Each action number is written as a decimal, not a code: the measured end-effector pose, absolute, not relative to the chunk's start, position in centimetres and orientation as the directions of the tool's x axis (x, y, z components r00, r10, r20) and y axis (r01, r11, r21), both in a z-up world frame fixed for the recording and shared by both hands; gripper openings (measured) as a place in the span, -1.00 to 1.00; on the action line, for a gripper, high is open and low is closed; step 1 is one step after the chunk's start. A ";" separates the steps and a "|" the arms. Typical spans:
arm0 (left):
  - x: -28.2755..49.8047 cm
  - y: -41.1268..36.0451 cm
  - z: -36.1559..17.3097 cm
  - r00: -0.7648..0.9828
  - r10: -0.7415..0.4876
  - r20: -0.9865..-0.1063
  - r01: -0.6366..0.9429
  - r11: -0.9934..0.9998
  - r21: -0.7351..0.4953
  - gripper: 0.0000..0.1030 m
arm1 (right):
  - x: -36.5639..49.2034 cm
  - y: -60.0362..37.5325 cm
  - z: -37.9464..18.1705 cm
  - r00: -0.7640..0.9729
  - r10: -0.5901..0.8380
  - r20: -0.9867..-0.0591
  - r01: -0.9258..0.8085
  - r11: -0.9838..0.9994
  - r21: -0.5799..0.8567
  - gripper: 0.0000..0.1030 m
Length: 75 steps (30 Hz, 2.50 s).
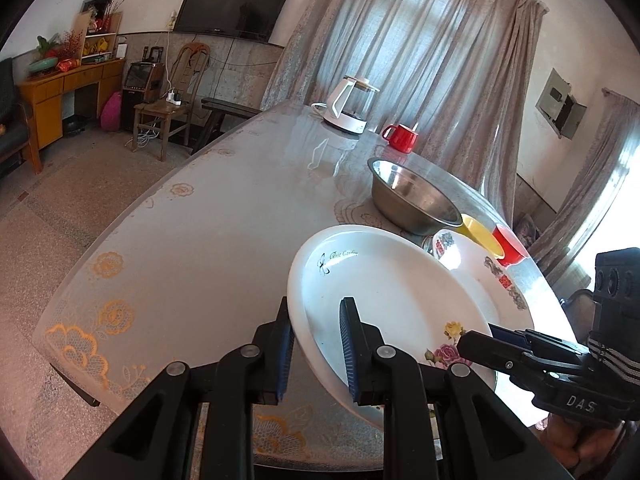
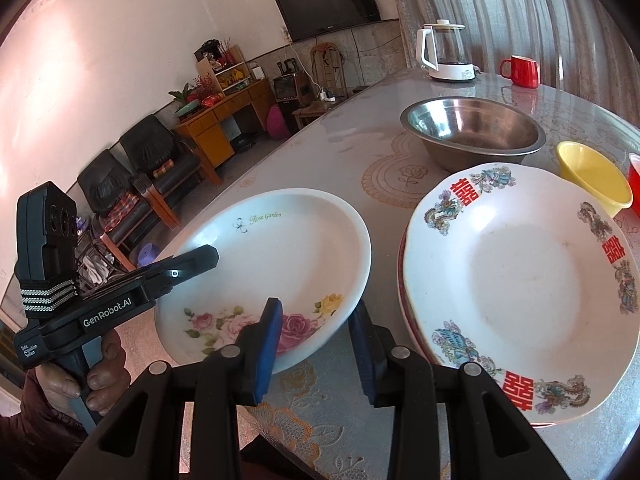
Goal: Organize plates and bowls
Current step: 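Carry the pink-rose plate with the left gripper and lower it onto the double-happiness plate, then open the left gripper and withdraw it from the plate stack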
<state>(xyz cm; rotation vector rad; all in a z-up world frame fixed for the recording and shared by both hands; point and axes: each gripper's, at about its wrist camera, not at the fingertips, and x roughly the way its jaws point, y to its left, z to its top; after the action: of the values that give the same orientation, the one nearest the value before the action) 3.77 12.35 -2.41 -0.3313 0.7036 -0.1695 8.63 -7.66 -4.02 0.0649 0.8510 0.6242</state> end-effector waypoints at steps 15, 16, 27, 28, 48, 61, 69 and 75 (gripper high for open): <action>6.9 5.1 0.4 0.730 -0.368 -0.576 0.221 0.925 -0.310 -0.58 | 8.4 -14.7 -1.7 0.622 0.473 -0.624 -0.353 0.881 0.316 -0.34; 7.2 4.4 0.4 0.724 -0.377 -0.577 0.235 0.922 -0.308 -0.58 | 8.4 -15.3 -1.6 0.631 0.463 -0.623 -0.338 0.886 0.317 -0.34; 10.4 -1.9 -0.4 0.647 -0.436 -0.625 0.349 0.899 -0.267 -0.52 | 9.3 -20.9 -1.8 0.691 0.345 -0.636 -0.176 0.933 0.314 -0.34; 10.6 -2.2 -0.4 0.642 -0.435 -0.632 0.353 0.899 -0.261 -0.51 | 9.5 -21.3 -2.0 0.691 0.337 -0.639 -0.165 0.935 0.314 -0.34; 12.0 -4.2 -2.2 0.595 -0.408 -0.692 0.353 0.906 -0.231 -0.30 | 11.5 -22.3 -4.1 0.665 0.260 -0.700 -0.100 0.960 0.262 -0.31; 11.7 -4.0 -2.1 0.598 -0.415 -0.685 0.331 0.907 -0.261 -0.14 | 11.3 -21.7 -3.9 0.682 0.212 -0.700 -0.092 0.974 0.206 -0.30; 11.1 -4.1 -2.0 0.607 -0.415 -0.678 0.334 0.907 -0.256 -0.07 | 11.2 -21.2 -4.0 0.692 0.172 -0.701 -0.094 0.984 0.149 -0.29; 10.8 -4.0 -1.8 0.609 -0.411 -0.679 0.332 0.909 -0.252 -0.02 | 11.2 -21.5 -3.9 0.693 0.173 -0.699 -0.090 0.984 0.155 -0.29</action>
<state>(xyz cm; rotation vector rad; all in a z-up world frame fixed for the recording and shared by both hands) 10.83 -3.99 -1.78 -0.1045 0.8094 -0.4299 11.16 -21.46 -3.94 0.1118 0.7916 0.1473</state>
